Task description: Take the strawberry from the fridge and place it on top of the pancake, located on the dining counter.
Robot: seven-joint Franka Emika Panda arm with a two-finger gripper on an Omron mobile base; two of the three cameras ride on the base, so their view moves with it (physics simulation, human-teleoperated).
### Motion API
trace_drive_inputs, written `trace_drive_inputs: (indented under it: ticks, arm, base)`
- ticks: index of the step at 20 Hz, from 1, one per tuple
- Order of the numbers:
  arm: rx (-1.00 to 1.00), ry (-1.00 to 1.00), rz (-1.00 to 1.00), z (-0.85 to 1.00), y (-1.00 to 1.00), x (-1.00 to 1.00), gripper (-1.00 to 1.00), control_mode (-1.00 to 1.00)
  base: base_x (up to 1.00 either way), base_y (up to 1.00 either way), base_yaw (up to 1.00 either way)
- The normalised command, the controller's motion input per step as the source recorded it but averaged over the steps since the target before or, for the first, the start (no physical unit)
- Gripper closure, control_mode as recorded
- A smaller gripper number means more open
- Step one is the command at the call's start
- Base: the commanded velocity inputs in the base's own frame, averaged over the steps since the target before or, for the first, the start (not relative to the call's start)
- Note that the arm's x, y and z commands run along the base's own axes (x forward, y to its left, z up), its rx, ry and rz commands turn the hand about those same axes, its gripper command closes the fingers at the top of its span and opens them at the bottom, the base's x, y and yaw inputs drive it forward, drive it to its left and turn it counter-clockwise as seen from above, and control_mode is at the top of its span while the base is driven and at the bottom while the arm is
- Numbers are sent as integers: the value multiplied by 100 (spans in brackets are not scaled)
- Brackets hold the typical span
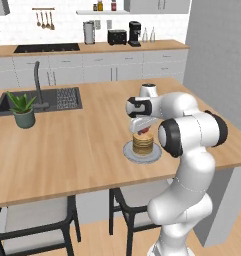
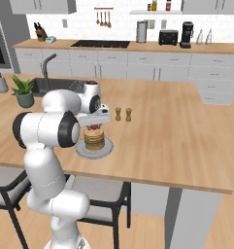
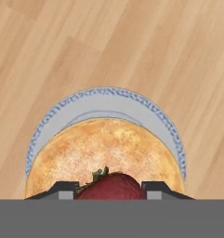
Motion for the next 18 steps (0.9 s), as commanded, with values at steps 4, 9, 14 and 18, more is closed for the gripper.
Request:
trace_drive_inputs:
  ticks: [4, 9, 14, 18]
  arm:
    - [0, 0, 0, 0, 0, 0, -100, -100]
    - [0, 0, 0, 0, 0, 0, -100, -100]
    - [0, 0, 0, 0, 0, 0, -100, -100]
    - [0, 0, 0, 10, 0, 0, -100, -100]
  base:
    - [0, 0, 0]
    - [0, 0, 0]
    - [0, 0, 0]
    - [0, 0, 0]
